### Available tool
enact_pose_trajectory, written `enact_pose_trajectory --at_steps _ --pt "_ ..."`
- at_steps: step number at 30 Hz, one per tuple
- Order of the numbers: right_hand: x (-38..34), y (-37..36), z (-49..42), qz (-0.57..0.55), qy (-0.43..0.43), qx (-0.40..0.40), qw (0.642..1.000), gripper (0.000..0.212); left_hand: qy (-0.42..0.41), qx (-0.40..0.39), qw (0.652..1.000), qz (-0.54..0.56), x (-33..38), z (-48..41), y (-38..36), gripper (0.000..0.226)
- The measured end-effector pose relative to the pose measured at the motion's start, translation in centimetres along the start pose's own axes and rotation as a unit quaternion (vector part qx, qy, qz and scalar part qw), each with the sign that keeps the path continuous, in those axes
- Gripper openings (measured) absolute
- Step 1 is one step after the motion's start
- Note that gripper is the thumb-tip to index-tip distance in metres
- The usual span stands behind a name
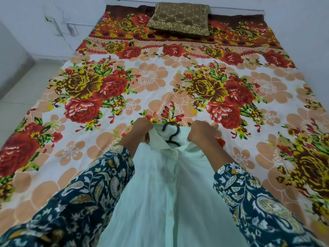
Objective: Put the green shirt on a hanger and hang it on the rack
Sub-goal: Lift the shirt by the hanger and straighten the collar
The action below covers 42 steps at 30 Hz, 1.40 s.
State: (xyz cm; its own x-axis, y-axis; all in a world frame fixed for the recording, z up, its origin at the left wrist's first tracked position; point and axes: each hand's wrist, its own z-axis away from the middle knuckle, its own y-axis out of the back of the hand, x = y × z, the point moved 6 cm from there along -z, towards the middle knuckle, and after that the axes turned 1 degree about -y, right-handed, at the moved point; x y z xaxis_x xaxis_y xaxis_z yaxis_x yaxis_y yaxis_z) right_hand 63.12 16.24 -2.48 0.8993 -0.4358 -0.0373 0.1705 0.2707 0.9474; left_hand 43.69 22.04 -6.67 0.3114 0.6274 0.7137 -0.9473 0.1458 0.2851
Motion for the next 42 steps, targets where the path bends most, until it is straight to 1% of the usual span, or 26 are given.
enact_pose_trajectory --at_steps 1,2,4,5,7,9,10,11,13,14,15,17,20,22,24,25,27,29,31,33,34,35,37,38,40,42 --pt "0.4 -0.4 0.2 0.022 -0.015 0.01 1.0 0.029 0.022 -0.003 0.999 0.029 -0.2 0.1 0.1 0.027" --pt "0.9 -1.0 0.3 0.016 -0.034 0.015 0.999 0.039 0.043 -0.008 0.997 0.058 -0.4 0.3 0.1 0.022" --pt "2.4 -2.4 0.0 -0.096 -0.114 -0.02 0.989 0.055 0.075 -0.024 0.991 0.107 -0.9 0.6 0.5 0.005" --pt "3.0 -3.0 -0.1 -0.18 -0.15 -0.044 0.971 0.059 0.092 -0.033 0.988 0.121 -1.2 0.4 0.8 0.015" --pt "3.4 -3.7 -0.4 -0.286 -0.156 -0.079 0.942 0.053 0.13 -0.054 0.98 0.139 -2.0 -0.2 1.4 0.032" --pt "3.8 -3.5 -0.7 -0.386 -0.141 -0.074 0.909 0.041 0.16 -0.067 0.973 0.151 -2.7 -0.5 1.7 0.036" --pt "4.2 -3.6 -0.8 -0.465 -0.144 -0.088 0.869 0.04 0.163 -0.078 0.971 0.16 -2.7 -0.2 1.7 0.034" --pt "4.3 -3.6 -0.7 -0.55 -0.142 -0.115 0.815 0.038 0.155 -0.086 0.97 0.168 -2.5 0.4 1.7 0.031" --pt "4.4 -3.8 -0.6 -0.674 -0.128 -0.186 0.704 0.021 0.149 -0.103 0.964 0.195 -2.4 1.1 1.7 0.023" --pt "4.5 -3.7 -0.6 -0.697 -0.123 -0.214 0.673 0.015 0.143 -0.11 0.959 0.218 -2.4 1.2 1.7 0.022" --pt "4.7 -3.6 -0.3 -0.7 -0.127 -0.236 0.662 0.014 0.142 -0.108 0.954 0.241 -2.6 1.3 2.0 0.023" --pt "5.5 -4.0 0.1 -0.693 -0.156 -0.258 0.655 0.012 0.15 -0.101 0.943 0.28 -3.2 1.2 2.4 0.024" --pt "5.7 -4.5 1.0 -0.686 -0.183 -0.278 0.647 0.009 0.134 -0.091 0.948 0.274 -3.9 0.6 2.8 0.028" --pt "5.4 -4.4 1.2 -0.686 -0.195 -0.271 0.646 0.01 0.134 -0.095 0.957 0.24 -4.3 0.6 3.1 0.033" --pt "5.1 -4.0 1.2 -0.707 -0.211 -0.264 0.621 0.009 0.126 -0.135 0.965 0.186 -4.4 0.7 2.9 0.03" --pt "4.9 -3.7 1.1 -0.709 -0.215 -0.264 0.618 0.013 0.128 -0.161 0.966 0.156 -4.3 1.0 2.8 0.03" --pt "4.5 -3.3 0.8 -0.692 -0.208 -0.259 0.641 0.032 0.136 -0.203 0.964 0.105 -3.9 1.7 2.5 0.026" --pt "4.1 -3.1 0.5 -0.687 -0.201 -0.253 0.651 0.055 0.13 -0.196 0.969 0.076 -3.3 2.1 2.4 0.018" --pt "3.5 -2.8 0.2 -0.689 -0.194 -0.256 0.65 0.065 0.127 -0.177 0.971 0.094 -2.7 2.3 2.5 0.016" --pt "3.2 -2.7 0.2 -0.682 -0.184 -0.263 0.657 0.073 0.128 -0.178 0.968 0.12 -2.5 2.4 2.4 0.019" --pt "3.1 -2.8 0.1 -0.674 -0.181 -0.262 0.666 0.078 0.13 -0.184 0.965 0.13 -2.4 2.5 2.3 0.022" --pt "3.1 -2.8 0.2 -0.659 -0.174 -0.258 0.685 0.08 0.131 -0.19 0.962 0.142 -2.5 2.6 2.3 0.025" --pt "3.0 -2.8 0.1 -0.633 -0.158 -0.245 0.717 0.075 0.138 -0.184 0.961 0.154 -2.8 2.6 2.4 0.029" --pt "3.0 -2.8 0.1 -0.639 -0.159 -0.237 0.714 0.071 0.143 -0.176 0.961 0.158 -3.1 2.5 2.5 0.03" --pt "3.1 -3.0 0.2 -0.666 -0.194 -0.219 0.686 0.056 0.159 -0.165 0.957 0.176 -3.7 2.4 2.4 0.031" --pt "3.6 -3.6 0.7 -0.658 -0.265 -0.205 0.675 0.024 0.178 -0.147 0.952 0.201 -4.4 2.2 2.2 0.028"
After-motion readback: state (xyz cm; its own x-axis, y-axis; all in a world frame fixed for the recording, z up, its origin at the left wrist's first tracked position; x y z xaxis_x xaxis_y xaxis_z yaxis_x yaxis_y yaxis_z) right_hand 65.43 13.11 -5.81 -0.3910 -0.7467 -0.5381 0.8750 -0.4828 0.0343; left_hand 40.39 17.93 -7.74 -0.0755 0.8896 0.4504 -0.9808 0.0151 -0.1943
